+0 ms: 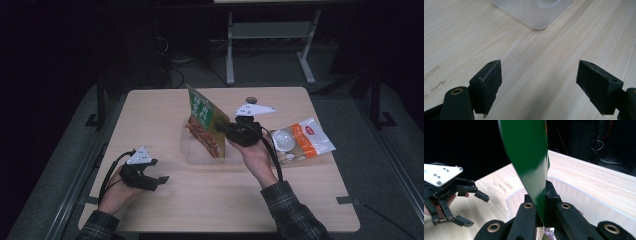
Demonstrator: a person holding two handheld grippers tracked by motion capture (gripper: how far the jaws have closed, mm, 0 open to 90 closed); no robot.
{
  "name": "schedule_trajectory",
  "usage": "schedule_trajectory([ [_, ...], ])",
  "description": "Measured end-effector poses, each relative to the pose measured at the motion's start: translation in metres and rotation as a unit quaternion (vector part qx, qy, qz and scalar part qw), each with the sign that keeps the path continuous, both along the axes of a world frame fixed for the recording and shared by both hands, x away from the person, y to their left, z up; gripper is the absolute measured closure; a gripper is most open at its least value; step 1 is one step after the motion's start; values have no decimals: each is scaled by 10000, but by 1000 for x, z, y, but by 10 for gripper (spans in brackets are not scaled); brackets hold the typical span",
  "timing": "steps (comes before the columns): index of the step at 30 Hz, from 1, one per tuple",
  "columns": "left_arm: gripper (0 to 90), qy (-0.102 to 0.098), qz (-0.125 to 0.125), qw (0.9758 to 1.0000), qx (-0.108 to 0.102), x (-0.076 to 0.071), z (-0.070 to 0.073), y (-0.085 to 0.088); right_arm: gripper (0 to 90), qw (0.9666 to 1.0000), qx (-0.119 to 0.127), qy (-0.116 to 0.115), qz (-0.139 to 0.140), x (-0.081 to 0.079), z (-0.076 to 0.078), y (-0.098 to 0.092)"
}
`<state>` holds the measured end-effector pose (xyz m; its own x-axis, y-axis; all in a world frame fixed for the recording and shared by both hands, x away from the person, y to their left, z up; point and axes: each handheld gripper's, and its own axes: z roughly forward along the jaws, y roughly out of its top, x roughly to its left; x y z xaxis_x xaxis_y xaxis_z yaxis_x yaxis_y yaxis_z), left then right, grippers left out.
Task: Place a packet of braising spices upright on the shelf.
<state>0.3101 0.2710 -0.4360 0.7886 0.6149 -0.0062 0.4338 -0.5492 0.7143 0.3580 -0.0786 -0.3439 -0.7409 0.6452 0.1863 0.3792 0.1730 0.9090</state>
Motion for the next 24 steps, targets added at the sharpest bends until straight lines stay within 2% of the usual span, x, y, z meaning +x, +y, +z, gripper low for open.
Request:
schedule_trajectory([
  [2, 200, 21, -40, 10000, 69, 0, 0, 0, 895, 10000, -22, 31, 3, 1, -3, 2],
  [11, 199, -5, -90, 9999, 93, 0, 0, -1, 893, 9999, -101, 75, 27, 7, -11, 7],
  [12, 200, -1, -122, 9998, 152, 1, 0, -1, 893, 9999, -115, 85, 30, 8, -13, 7],
  [19, 200, 30, -170, 9996, 202, 0, -2, -4, 886, 9997, -136, 144, 105, 10, -18, 10],
  [24, 200, 48, -194, 9995, 237, 0, -2, -4, 843, 9995, -178, 197, 164, 11, -21, 12],
])
